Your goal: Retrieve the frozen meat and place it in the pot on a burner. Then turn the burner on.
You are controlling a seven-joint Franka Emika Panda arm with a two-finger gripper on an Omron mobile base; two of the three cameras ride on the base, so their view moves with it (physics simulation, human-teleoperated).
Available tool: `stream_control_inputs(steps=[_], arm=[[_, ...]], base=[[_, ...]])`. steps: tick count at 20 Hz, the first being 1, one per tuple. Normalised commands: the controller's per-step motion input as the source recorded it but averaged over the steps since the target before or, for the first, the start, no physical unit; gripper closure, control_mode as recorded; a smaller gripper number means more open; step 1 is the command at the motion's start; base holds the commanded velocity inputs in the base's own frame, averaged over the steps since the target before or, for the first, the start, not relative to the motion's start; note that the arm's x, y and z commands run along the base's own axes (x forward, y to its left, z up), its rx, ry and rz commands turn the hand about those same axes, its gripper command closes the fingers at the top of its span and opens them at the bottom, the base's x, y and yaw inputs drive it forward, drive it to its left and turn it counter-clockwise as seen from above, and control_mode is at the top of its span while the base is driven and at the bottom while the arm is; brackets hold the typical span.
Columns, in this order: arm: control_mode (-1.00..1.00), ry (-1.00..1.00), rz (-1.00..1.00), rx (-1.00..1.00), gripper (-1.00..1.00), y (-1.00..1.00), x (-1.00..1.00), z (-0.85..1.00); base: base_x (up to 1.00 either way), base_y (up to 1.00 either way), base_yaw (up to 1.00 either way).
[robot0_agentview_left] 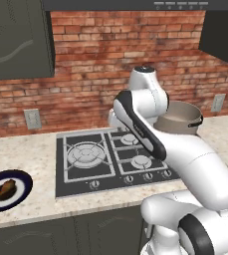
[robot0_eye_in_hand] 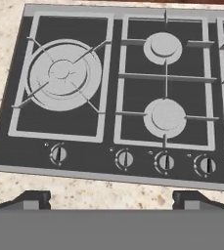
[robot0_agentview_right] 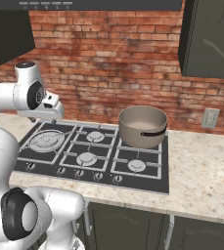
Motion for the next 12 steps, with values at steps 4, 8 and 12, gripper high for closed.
stream_control_inputs(steps=[4, 8, 12], arm=[[-1.0, 0.0, 0.0, 0.0, -1.0, 0.37, -0.05, -0.14], [-1.0, 0.0, 0.0, 0.04, -1.0, 0.22, -0.05, -0.26], [-1.0, 0.01, 0.0, 0.08, -1.0, 0.17, -0.04, -0.33]], base=[[0.0, 0.0, 0.0], [0.0, 0.0, 0.0], [0.0, 0.0, 0.0]])
